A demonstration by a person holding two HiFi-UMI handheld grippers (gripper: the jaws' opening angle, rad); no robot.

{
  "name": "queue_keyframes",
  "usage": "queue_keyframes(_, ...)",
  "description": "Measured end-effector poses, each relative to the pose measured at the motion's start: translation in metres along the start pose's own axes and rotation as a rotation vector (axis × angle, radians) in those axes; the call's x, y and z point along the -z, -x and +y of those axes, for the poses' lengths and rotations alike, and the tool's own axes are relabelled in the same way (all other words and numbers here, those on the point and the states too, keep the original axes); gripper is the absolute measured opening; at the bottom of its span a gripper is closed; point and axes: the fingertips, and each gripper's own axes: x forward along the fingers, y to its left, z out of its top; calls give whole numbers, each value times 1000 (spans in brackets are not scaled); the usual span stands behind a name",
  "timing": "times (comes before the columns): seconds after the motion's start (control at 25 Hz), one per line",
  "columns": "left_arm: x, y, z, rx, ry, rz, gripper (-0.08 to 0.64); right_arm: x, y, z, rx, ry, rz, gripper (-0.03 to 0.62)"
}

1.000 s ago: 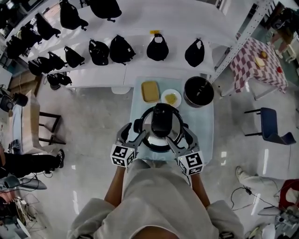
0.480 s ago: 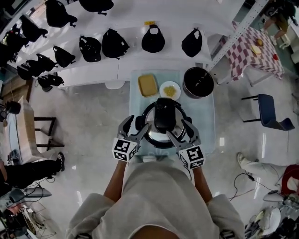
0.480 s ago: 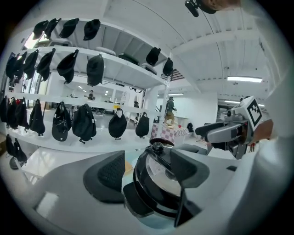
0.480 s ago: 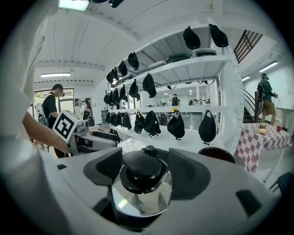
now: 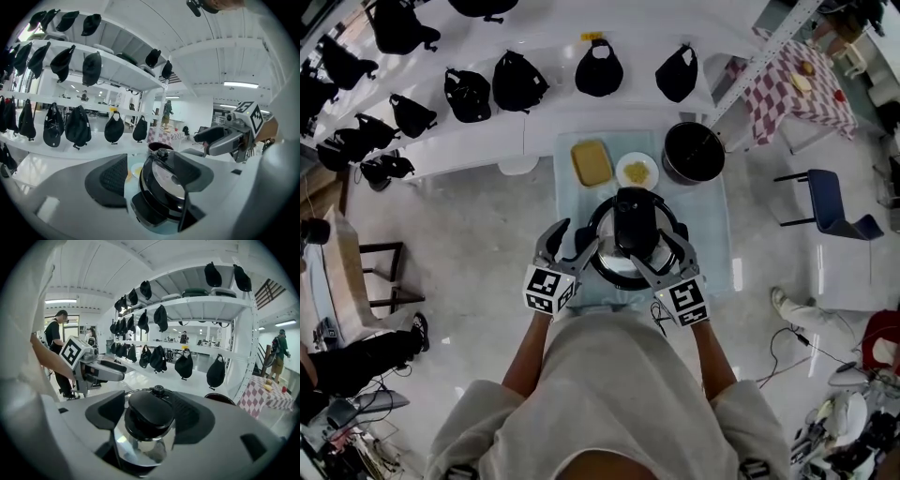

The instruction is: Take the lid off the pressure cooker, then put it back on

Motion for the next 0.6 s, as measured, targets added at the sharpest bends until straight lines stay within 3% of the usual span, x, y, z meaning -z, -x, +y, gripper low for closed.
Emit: queue_keyframes(0.6,0,2,-2,33,10,-14,293,8,-25,10,-266,417,286,310)
